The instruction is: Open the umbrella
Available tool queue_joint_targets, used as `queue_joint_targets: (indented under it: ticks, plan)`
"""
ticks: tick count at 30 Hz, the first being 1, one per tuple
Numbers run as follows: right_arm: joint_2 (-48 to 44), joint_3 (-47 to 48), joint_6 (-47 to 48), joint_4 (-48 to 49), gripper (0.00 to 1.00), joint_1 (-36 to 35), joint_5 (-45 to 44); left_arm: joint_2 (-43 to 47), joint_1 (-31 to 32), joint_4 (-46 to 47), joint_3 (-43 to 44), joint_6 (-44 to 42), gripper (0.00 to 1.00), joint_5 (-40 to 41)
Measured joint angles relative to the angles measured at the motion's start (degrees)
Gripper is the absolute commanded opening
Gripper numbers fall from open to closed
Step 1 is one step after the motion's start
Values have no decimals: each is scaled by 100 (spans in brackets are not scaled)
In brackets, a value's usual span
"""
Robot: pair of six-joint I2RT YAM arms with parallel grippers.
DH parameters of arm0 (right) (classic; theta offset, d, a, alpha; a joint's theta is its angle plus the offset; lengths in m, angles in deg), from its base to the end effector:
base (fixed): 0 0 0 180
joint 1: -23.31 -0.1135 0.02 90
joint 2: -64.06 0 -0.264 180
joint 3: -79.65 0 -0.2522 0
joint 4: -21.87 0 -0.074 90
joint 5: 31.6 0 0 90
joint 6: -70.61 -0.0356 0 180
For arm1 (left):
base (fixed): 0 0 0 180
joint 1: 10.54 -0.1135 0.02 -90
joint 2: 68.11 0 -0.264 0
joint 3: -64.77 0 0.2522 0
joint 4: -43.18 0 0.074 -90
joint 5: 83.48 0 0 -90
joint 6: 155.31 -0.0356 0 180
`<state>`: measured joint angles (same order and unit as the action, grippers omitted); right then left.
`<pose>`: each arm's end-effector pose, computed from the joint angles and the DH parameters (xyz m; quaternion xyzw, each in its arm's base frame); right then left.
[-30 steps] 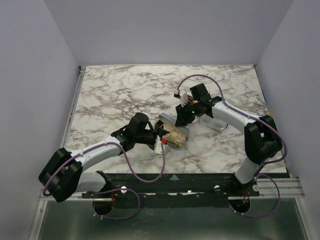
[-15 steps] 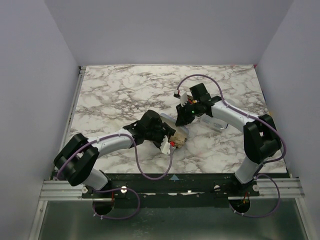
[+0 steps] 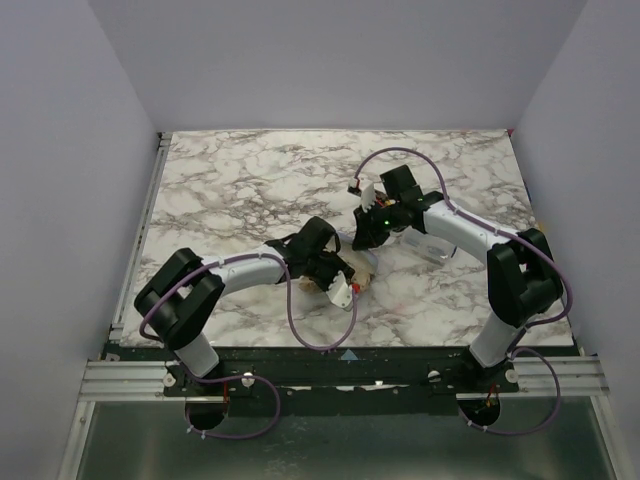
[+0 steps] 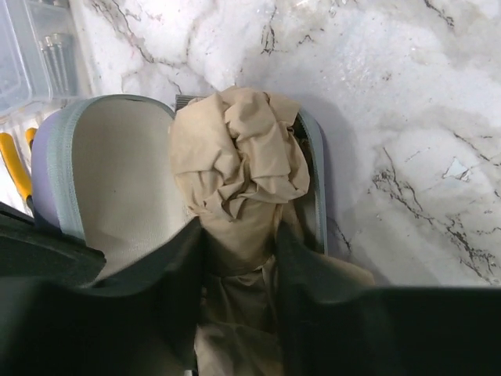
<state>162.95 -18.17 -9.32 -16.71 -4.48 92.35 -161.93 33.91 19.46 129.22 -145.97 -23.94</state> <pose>0.3104 0.1860 0.2167 -0.3785 0.8353 0.3193 0.2390 0.2160 -0.2371 0.1695 0.8506 0.3480 -0.1419 0.3678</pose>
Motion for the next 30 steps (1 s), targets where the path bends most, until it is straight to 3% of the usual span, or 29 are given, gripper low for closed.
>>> queue_joint_targets:
  ticks: [2,3,11,19,22,24,30]
  plan:
    - [2,4,13,20,0,15,-4,-7,-2,-63,52,-26,3,31]
    - [2,11,11,31,0,17,-4,-4,-20,-63,72,-22,0,44]
    - [81,55,-114,334,0,11,-61,308,-365,-44,39,446,0,63]
    - [236,72,-457,544,5,2,-105,1497,-1113,393,-96,1569,0,-313]
    - [289,85,-570,544,20,2,-107,1858,-1281,424,-94,1952,0,-380]
    - [323,98,-654,546,36,2,-103,2004,-1322,380,-94,2092,0,-404]
    - [363,219,-857,544,71,2,-107,2433,-1198,-44,-302,2573,0,-540]
